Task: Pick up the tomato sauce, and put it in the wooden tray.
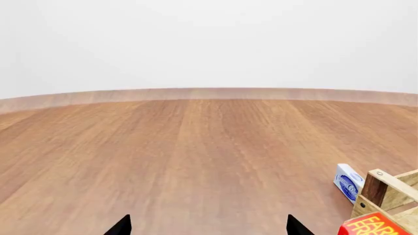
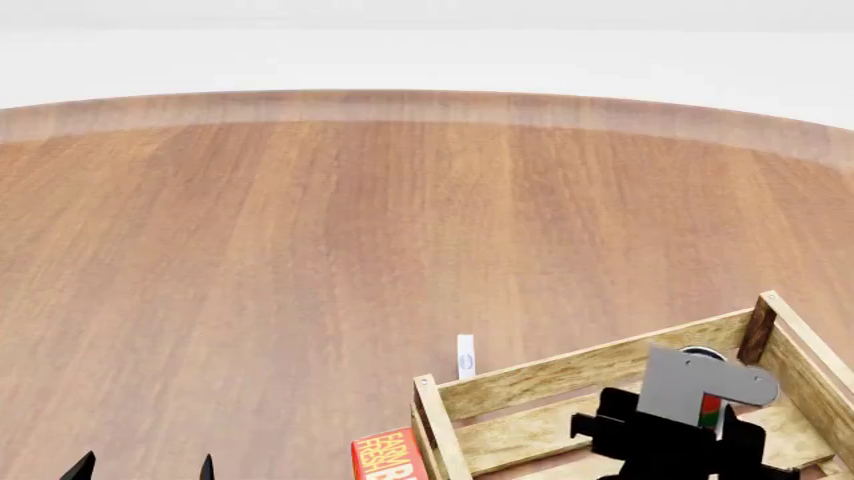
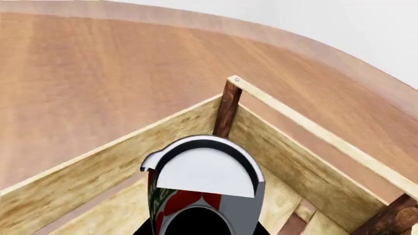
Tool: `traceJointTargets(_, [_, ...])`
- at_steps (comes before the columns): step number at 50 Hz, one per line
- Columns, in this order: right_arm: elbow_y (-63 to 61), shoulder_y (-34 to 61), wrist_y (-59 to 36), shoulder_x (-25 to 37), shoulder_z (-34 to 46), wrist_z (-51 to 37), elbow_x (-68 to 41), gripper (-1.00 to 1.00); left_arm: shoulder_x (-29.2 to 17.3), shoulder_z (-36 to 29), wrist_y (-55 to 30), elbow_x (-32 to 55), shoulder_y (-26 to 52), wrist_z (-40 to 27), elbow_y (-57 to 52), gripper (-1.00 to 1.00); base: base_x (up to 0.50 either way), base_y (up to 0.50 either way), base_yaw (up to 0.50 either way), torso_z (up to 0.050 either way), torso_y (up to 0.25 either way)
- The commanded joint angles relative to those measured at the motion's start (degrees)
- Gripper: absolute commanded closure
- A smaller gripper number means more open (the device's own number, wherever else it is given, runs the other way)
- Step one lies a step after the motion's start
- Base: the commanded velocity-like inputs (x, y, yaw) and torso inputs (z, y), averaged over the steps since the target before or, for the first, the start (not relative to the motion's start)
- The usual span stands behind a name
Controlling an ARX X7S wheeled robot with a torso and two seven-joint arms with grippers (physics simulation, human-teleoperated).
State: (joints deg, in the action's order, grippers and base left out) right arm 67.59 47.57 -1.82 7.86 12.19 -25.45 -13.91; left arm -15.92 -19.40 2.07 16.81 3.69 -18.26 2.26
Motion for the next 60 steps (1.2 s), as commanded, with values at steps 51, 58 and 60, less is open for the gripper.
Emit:
traceJointTargets(51, [7.39, 0.29, 2.51, -2.66, -15.17, 5.47, 13.43, -1.0, 0.18, -0.1, 0.25, 0.05, -0.04, -0.04, -0.3, -1.0, 0.0, 0.0, 0.0, 0.0, 0.0])
traceJointTargets(58, [7.39, 0.36, 2.47, -2.64, -15.27, 5.53, 13.59, -1.0, 0.1, -0.24, 0.32, 0.15, 0.06, -0.05, -0.13, -1.0, 0.0, 0.0, 0.0, 0.0, 0.0])
traceJointTargets(60, [7.39, 0.42, 2.45, -2.61, -15.34, 5.55, 13.59, -1.0, 0.1, -0.26, 0.47, 0.17, 0.14, 0.0, 0.11, -1.0, 0.0, 0.0, 0.0, 0.0, 0.0])
